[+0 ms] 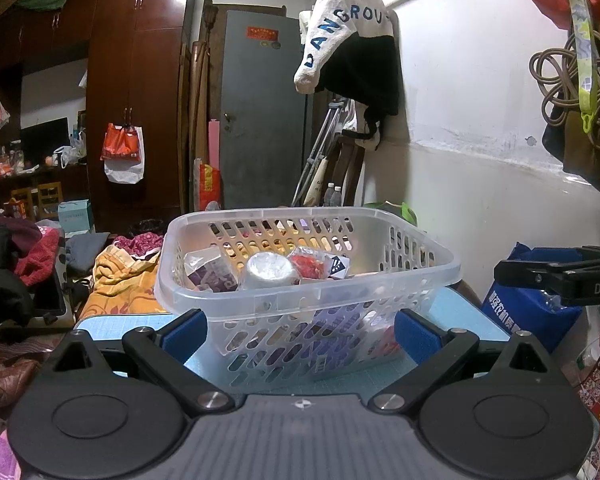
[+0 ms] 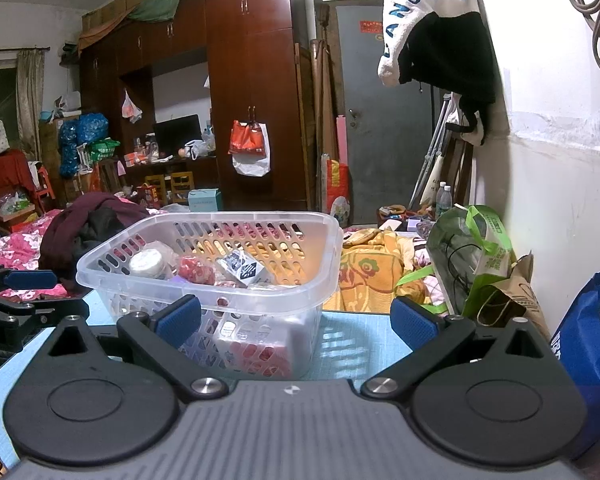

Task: Organize objects

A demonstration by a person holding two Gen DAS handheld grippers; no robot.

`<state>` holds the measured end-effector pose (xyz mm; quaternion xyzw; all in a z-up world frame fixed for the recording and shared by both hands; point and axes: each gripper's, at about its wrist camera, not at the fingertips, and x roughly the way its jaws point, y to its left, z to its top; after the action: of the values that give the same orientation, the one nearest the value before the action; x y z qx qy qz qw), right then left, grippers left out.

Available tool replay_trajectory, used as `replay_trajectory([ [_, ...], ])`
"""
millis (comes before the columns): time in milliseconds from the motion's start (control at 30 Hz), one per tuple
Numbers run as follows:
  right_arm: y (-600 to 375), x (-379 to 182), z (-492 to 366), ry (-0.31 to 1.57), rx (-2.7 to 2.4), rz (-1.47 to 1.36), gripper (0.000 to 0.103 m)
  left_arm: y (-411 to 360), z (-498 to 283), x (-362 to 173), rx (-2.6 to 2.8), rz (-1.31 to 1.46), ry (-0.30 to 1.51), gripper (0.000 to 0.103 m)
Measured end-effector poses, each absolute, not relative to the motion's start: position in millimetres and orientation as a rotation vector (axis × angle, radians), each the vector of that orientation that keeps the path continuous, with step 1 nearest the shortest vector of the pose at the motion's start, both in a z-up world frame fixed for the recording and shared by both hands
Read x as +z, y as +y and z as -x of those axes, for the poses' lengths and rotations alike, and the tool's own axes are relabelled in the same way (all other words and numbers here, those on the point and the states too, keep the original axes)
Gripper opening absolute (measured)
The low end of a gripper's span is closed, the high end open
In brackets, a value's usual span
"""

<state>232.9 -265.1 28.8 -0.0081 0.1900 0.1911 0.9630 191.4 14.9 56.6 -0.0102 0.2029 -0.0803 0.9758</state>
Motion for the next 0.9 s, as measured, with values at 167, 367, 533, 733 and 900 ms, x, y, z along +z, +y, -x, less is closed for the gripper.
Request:
replay_trajectory([
  [167, -264, 29, -234, 0.392, 0.387, 0.02, 0.103, 15, -192, 59, -0.16, 0.016, 0.408, 0.101],
  [367, -264, 29, -234, 0.393, 0.388, 0.021, 0.103, 16, -194, 72, -0.145, 0.008, 0.393, 0.101],
  [533, -262, 29, -235, 0.395, 0.39, 0.016, 0.103, 17, -193, 74, -0.141, 0.004, 0.392, 0.101],
  [733, -263, 30, -238, 0.398, 0.393, 0.021, 0.103, 16, -194, 75, -0.14, 0.003, 0.39, 0.101],
  [900, -261, 29, -238, 0.398, 0.397, 0.031, 0.103, 16, -194, 75, -0.138, 0.002, 0.389, 0.101],
])
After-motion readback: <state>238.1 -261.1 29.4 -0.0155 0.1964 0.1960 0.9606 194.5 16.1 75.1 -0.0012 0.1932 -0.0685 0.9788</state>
